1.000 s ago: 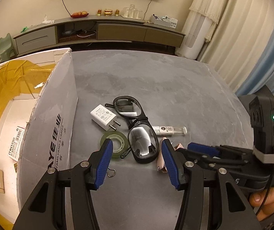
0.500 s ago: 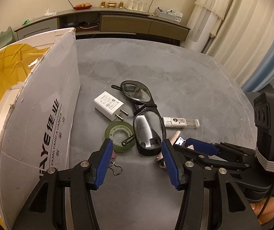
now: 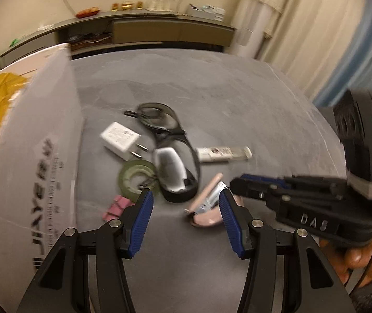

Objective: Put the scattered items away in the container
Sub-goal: 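Grasp the pink stapler with the right tool while the left tool approaches the black glasses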

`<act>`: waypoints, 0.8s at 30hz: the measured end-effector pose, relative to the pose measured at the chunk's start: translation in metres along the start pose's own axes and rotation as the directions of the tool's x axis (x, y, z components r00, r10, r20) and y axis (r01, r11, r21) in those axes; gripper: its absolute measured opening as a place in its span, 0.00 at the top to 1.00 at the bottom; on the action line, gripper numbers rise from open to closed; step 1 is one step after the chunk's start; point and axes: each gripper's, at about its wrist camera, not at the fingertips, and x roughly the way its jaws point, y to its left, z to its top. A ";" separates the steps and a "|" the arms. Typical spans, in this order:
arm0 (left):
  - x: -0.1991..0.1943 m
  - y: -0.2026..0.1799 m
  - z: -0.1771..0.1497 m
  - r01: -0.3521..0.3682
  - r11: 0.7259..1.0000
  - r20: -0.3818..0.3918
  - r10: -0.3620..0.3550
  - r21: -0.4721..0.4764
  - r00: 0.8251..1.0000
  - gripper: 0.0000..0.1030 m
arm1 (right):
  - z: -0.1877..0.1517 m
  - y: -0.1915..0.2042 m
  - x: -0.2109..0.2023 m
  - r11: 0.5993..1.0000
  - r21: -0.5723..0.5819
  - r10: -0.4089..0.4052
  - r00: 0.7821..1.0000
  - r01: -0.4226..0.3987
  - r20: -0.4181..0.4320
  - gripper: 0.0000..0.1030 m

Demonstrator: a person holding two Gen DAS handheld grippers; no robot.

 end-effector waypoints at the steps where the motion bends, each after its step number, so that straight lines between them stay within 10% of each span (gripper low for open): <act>1: 0.005 -0.005 -0.002 0.009 1.000 -0.014 -0.009 0.029 1.000 0.47 | -0.001 -0.004 -0.001 1.000 0.009 -0.004 1.000 0.004 -0.008 0.84; 8: 0.029 -0.023 -0.009 0.029 0.994 -0.049 -0.023 0.105 0.999 0.46 | -0.009 -0.022 0.001 0.997 0.077 0.034 0.997 -0.029 -0.062 0.83; 12: 0.030 -0.036 -0.014 0.167 0.980 -0.084 -0.159 0.105 0.984 0.46 | -0.010 -0.027 -0.004 0.996 0.080 0.032 0.998 -0.029 -0.044 0.78; 24: 0.009 -0.006 -0.009 0.081 0.994 -0.007 -0.081 -0.069 0.997 0.46 | -0.012 -0.016 0.008 0.996 0.025 0.085 0.996 -0.085 -0.005 0.52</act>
